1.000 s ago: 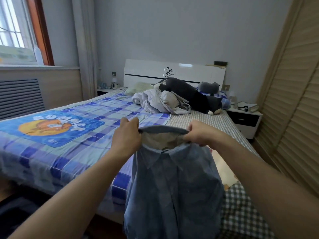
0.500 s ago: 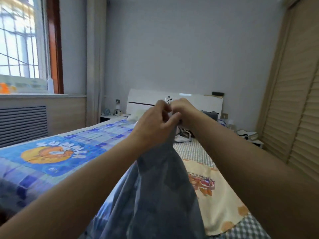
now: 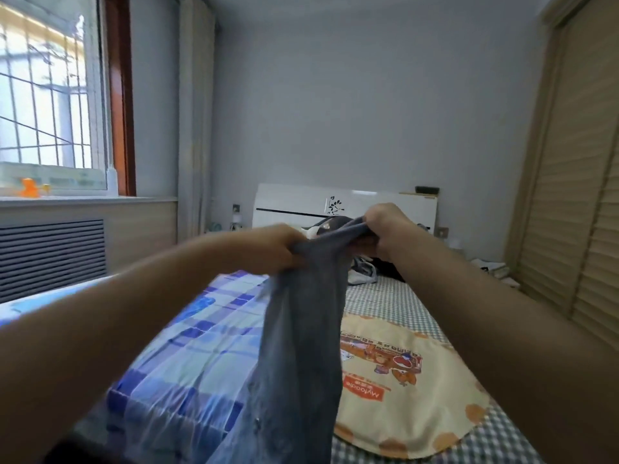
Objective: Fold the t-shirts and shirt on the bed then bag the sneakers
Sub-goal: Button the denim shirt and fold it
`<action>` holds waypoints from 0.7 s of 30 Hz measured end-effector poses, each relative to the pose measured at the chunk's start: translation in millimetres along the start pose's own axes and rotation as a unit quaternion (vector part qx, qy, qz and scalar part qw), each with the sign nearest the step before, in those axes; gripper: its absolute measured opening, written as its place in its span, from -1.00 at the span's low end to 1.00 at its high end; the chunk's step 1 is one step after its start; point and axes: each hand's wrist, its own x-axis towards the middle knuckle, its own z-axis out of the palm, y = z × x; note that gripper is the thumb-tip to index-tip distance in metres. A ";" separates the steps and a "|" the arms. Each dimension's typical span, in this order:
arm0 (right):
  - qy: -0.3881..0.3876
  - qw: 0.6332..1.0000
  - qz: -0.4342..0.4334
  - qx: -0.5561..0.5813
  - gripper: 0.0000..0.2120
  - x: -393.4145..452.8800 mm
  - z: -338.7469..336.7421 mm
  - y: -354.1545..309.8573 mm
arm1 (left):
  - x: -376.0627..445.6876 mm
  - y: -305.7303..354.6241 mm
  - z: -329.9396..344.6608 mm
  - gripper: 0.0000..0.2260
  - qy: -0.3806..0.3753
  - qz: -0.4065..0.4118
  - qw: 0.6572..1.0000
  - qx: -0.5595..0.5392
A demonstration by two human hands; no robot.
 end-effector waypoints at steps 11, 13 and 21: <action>-0.393 0.840 -0.268 -0.262 -0.45 -50.8 67.6 55.8 | -70.7 -50.5 -97.0 -0.75 0.014 -0.105 0.994 0.021; -0.385 0.796 -0.298 -0.360 -0.61 -45.3 85.2 63.7 | -87.3 -56.3 -102.6 -0.74 0.029 -0.129 0.991 0.000; -0.305 0.872 -0.300 -0.238 -0.93 -37.3 91.9 33.9 | -123.8 -82.5 -128.0 -0.72 0.132 -0.186 0.970 0.088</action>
